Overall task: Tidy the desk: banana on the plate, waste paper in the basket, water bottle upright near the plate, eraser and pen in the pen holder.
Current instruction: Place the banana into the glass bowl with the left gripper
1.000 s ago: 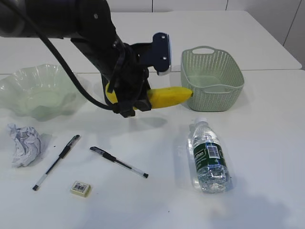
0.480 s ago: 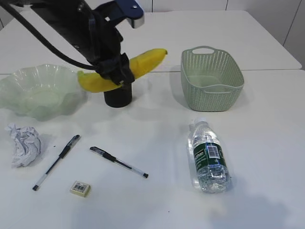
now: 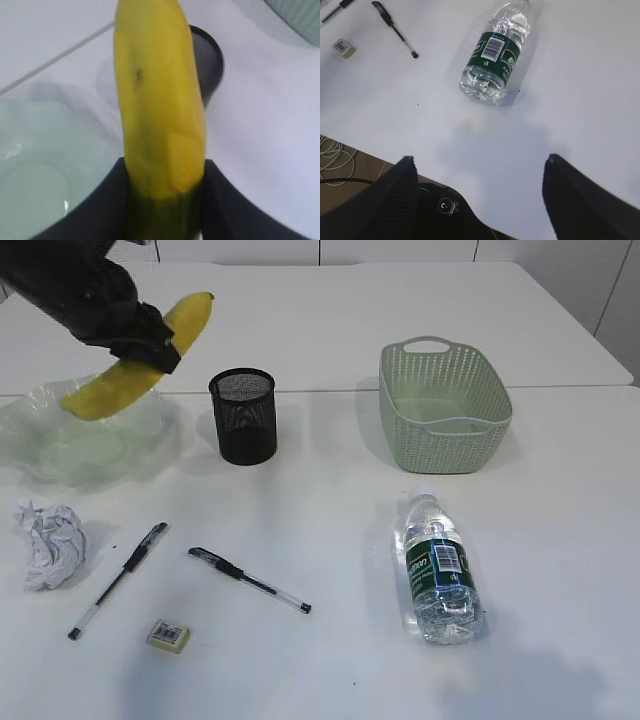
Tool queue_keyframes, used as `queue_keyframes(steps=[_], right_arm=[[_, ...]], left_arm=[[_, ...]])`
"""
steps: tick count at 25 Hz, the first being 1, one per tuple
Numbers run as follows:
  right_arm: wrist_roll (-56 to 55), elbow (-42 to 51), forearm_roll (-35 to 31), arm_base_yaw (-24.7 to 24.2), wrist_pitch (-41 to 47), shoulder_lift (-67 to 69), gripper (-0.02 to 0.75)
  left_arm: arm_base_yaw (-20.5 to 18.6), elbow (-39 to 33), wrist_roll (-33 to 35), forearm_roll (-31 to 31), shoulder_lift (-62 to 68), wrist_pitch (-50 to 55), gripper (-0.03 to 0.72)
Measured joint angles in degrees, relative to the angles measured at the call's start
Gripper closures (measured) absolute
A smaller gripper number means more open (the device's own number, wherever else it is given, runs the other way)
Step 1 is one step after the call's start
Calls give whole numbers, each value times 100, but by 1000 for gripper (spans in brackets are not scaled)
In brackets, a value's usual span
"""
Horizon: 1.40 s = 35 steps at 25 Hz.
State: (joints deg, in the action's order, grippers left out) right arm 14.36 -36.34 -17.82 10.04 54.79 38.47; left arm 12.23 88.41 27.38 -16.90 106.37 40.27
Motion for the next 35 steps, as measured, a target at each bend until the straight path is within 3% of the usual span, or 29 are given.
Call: queue_keyframes(steps=[6, 15, 35], right_arm=[[0, 0, 0, 0, 0, 0, 164], [0, 0, -14, 0, 0, 0, 164], [1, 0, -131, 0, -85, 0, 164]], left_arm=[[-551, 0, -378, -232, 0, -728, 445], [-1041, 0, -450, -299, 197, -1365, 445], [-1164, 233, -463, -62, 1394, -2204, 447]])
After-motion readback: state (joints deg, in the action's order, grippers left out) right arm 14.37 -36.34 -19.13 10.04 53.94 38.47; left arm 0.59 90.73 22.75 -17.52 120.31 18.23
